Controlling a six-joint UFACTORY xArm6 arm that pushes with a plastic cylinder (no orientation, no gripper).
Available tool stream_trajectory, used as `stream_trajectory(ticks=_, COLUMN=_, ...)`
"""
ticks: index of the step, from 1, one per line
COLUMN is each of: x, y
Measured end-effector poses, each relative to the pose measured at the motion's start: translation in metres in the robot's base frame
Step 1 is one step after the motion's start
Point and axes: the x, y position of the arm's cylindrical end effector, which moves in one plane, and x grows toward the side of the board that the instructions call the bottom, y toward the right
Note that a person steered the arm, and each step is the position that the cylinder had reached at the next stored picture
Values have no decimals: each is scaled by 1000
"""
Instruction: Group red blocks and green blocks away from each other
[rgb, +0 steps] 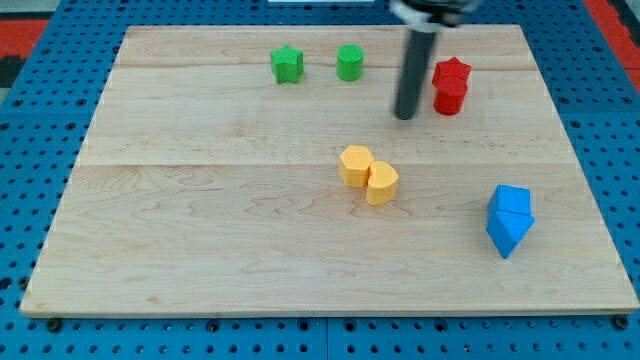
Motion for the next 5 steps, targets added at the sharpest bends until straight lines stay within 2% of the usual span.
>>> stream_trajectory(ticks=1, x=-52, y=43)
stream_trajectory(ticks=2, x=-96, y=36)
stream_trajectory(ticks=3, x=-91, y=-61)
stream_trajectory(ticks=4, x=-91, y=-92)
stream_trajectory(ticks=5, x=-91, y=-95)
